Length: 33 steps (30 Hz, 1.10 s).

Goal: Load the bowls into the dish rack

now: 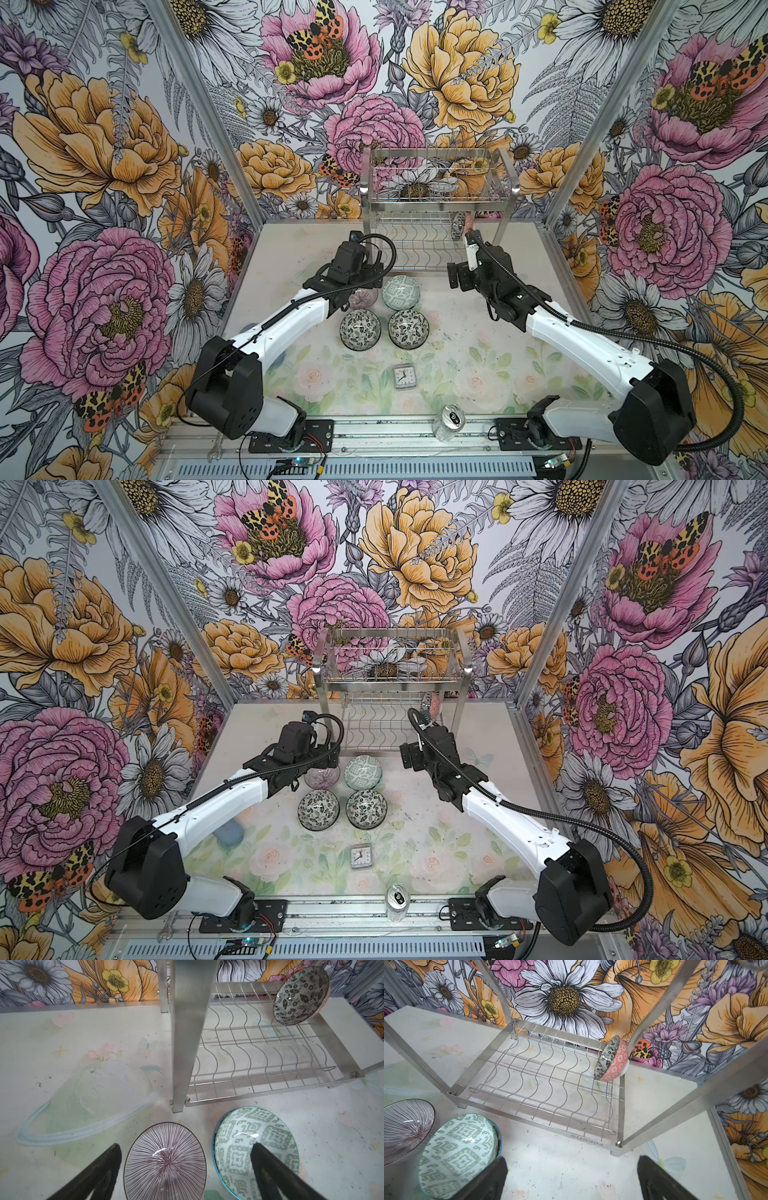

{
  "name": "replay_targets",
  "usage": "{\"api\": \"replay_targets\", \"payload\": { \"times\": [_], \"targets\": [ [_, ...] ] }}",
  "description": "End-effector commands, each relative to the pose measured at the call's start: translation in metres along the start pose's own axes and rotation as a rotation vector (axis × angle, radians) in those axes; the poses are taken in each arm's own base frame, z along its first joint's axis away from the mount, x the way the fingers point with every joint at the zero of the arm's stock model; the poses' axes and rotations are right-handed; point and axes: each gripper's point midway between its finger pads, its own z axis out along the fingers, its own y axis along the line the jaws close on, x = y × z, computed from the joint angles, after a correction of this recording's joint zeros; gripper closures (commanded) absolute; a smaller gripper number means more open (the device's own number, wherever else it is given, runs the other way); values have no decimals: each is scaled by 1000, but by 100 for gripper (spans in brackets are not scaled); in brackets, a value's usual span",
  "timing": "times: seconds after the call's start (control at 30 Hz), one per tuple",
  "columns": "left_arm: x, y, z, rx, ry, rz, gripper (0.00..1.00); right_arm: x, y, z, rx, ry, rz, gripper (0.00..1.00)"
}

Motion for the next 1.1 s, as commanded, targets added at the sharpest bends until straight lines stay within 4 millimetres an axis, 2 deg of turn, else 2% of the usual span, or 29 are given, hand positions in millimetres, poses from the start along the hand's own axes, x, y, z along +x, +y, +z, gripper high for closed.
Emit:
{"api": "replay_targets", "payload": {
  "times": [0.0,0.33,0.53,0.6,0.77,1.07],
  "targets": [
    [3,-17,8,61,3,-30,1,5,-5,-4,-21,16,68,0],
    [24,-40,37,156,89,-35,8,3,-10,9,-4,35,68,0],
    [36,-44,50,153,135,-8,32,7,-11,12,5,47,78,2],
    [37,-45,52,147,137,7,33,8,-11,13,7,50,79,2],
    [39,-48,62,148,153,25,47,10,-14,14,16,53,75,2],
    [49,-52,77,151,188,33,56,14,-15,19,24,69,71,2]
  ]
}}
